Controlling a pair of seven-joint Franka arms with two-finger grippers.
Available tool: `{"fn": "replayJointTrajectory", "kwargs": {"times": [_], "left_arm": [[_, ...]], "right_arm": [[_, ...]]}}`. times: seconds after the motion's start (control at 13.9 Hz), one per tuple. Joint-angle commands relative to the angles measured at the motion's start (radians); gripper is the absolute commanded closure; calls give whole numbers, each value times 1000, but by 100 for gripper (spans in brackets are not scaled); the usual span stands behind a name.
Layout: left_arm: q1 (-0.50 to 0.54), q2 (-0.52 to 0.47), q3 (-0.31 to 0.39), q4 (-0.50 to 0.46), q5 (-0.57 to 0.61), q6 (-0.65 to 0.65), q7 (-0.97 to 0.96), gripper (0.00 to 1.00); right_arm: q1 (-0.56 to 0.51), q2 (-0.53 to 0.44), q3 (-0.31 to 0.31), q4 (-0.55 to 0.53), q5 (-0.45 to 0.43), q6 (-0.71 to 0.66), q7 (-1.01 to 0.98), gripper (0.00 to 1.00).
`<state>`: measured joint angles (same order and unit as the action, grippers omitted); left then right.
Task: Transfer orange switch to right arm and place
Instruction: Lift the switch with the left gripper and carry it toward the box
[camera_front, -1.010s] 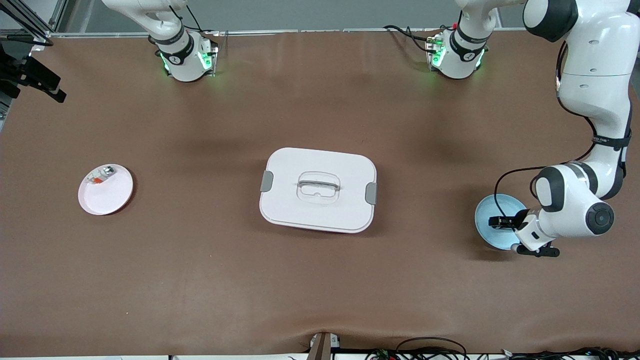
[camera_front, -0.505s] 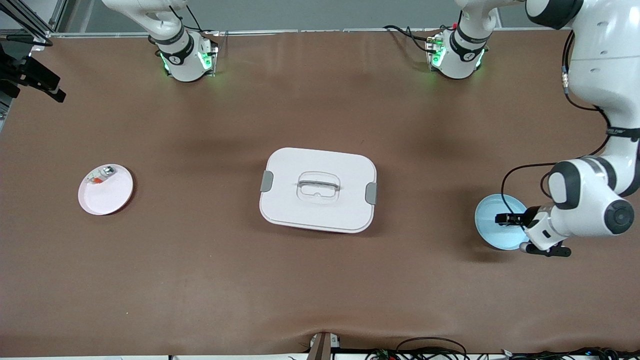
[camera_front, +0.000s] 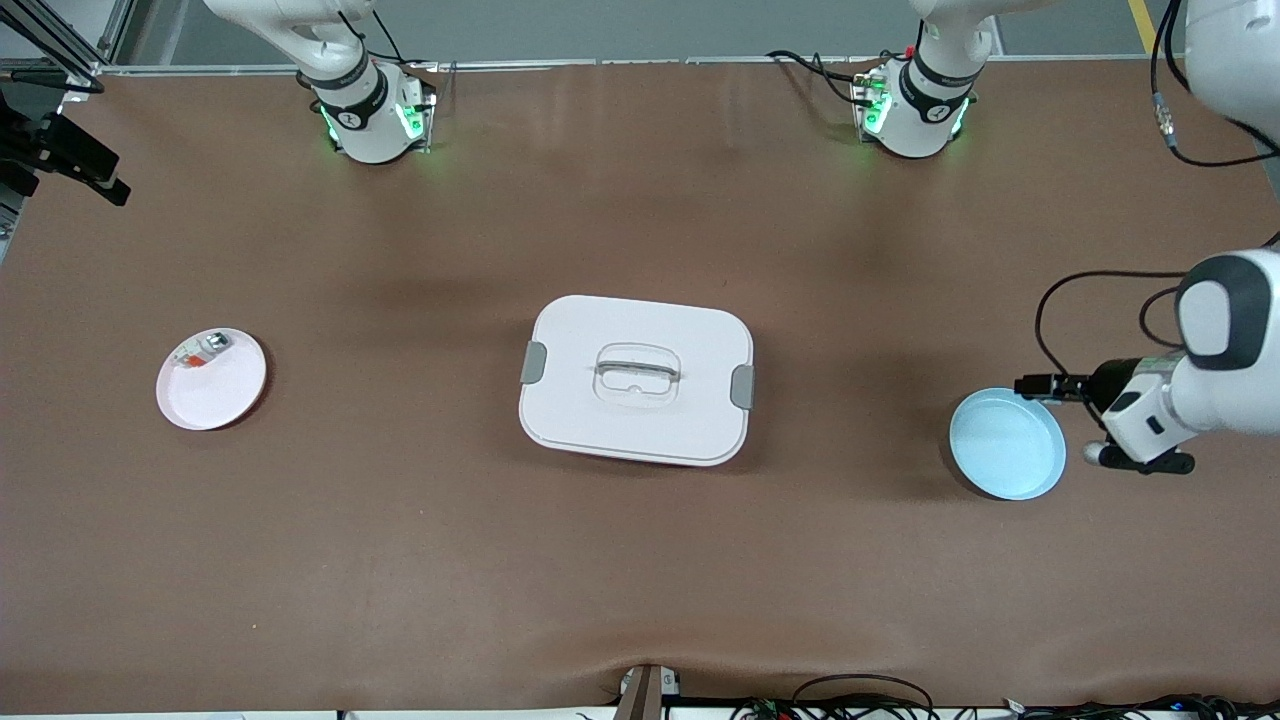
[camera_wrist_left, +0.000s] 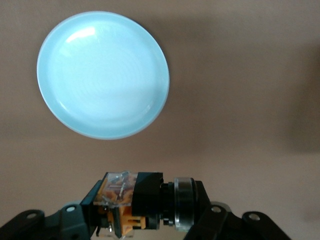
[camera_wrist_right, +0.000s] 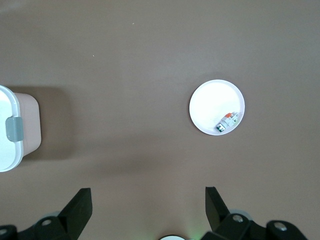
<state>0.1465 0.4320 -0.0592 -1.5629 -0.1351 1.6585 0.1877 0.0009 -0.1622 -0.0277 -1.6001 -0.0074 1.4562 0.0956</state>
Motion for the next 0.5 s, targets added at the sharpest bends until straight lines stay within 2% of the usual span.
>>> {"fn": "replayJointTrajectory", "kwargs": {"times": [0.0,0.22,0.43], "left_arm": [[-2,-104,-13,20,-38,-174,-56,69],[-2,-150,-47,75,-92,-320,-157,69],[-1,-191,-80,93,-180,-351,-252,69]], "right_arm": [[-4,1,3,14,0,6,13,0],[-4,3,3,16,-2,6,13,0],[-6,3,3,16,-11,4,12,0]]}}
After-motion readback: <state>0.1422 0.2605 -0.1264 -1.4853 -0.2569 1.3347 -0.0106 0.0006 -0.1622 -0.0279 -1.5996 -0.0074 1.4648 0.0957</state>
